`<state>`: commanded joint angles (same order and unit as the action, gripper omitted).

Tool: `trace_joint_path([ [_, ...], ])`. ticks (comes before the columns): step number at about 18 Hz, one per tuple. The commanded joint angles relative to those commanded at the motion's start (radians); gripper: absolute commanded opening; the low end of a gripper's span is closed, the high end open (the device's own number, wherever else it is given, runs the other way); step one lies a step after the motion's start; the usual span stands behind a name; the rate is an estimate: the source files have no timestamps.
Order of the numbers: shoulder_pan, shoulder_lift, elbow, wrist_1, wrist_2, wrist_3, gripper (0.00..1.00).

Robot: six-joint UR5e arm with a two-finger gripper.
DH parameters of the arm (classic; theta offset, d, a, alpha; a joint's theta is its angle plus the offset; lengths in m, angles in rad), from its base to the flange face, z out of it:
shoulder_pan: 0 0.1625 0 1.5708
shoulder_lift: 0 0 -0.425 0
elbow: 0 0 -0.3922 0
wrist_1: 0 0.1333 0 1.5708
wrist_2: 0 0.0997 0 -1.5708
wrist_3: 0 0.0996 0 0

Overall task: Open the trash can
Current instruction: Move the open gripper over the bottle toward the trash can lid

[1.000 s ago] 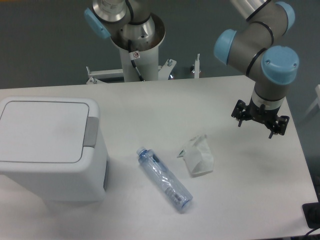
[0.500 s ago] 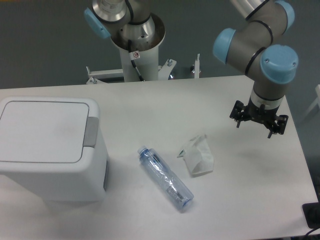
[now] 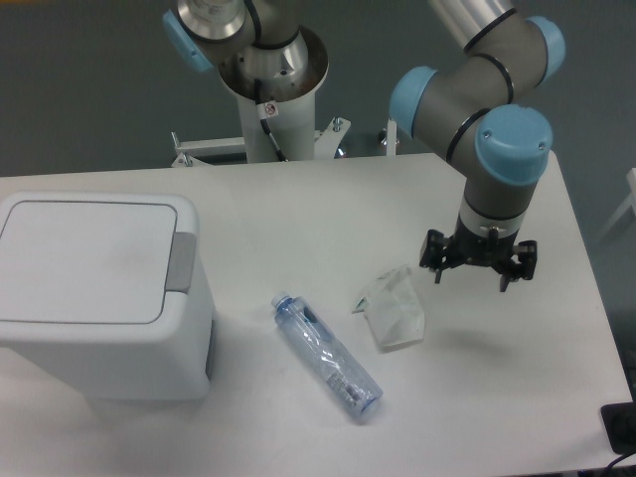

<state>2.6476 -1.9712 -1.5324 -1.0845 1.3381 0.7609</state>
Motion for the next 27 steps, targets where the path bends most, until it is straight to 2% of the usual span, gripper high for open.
trace_joint_path([
  [2, -0.002, 0.002, 0.005, -0.002, -0.030, -0.003, 1.00],
  [3, -0.003, 0.002, 0.005, -0.002, -0.054, -0.029, 1.00],
  [5, -0.008, -0.003, 0.009, 0.000, -0.172, -0.118, 1.00],
  [6, -0.009, -0.003, 0.009, 0.000, -0.180, -0.138, 1.00],
  [10, -0.037, 0.037, 0.009, -0.003, -0.224, -0.160, 1.00],
  [13, -0.063, 0.066, 0.014, 0.000, -0.295, -0.256, 1.00],
  [17, -0.119, 0.098, 0.031, 0.000, -0.315, -0.316, 1.00],
  [27, -0.190, 0.198, 0.014, 0.000, -0.370, -0.394, 1.00],
])
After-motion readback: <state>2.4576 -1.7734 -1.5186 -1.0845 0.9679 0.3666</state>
